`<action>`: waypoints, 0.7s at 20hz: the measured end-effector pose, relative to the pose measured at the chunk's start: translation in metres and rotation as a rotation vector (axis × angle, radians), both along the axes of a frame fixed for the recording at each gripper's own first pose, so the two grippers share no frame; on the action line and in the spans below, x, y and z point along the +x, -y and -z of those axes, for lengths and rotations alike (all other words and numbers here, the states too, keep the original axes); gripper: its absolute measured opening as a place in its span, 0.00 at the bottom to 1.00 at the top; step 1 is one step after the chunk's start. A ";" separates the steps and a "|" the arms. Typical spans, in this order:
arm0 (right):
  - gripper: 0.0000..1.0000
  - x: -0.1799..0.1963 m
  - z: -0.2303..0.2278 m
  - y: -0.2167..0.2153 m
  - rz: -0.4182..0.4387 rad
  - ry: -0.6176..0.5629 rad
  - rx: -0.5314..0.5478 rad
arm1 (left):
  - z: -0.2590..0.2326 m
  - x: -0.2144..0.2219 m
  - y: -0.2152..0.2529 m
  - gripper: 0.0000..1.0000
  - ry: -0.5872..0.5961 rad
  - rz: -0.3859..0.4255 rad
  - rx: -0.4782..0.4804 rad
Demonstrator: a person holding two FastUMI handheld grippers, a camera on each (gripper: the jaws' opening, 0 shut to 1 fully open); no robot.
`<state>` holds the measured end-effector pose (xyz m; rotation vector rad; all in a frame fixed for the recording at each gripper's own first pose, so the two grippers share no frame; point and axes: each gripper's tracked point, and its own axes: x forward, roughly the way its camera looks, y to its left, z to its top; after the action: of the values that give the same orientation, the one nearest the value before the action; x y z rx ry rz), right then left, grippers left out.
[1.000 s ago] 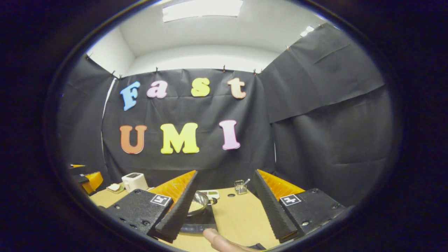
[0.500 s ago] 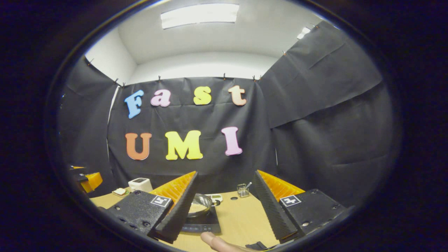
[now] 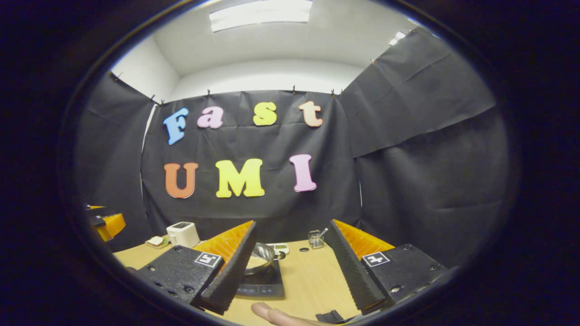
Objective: First push the handle of the pot to place it horizontally, then grasp the pot with both hands and set it on the induction cooktop.
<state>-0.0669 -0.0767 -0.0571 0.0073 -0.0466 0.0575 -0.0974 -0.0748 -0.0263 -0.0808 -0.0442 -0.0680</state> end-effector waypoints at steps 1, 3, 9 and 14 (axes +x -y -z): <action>0.96 -0.001 -0.002 0.000 0.001 0.006 -0.004 | 0.000 0.001 -0.002 0.95 0.000 -0.003 0.001; 0.96 -0.001 -0.003 0.000 0.002 0.009 -0.009 | 0.000 0.001 -0.005 0.94 0.003 -0.012 0.002; 0.96 0.002 0.003 -0.005 -0.038 -0.016 -0.006 | -0.004 0.002 -0.005 0.95 0.030 -0.007 0.009; 0.96 0.002 0.002 -0.005 -0.047 -0.008 -0.008 | -0.003 0.000 0.003 0.95 0.038 0.015 0.007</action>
<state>-0.0648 -0.0714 -0.0588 0.0009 -0.0378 0.1045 -0.0974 -0.0781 -0.0234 -0.0727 -0.0810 -0.0845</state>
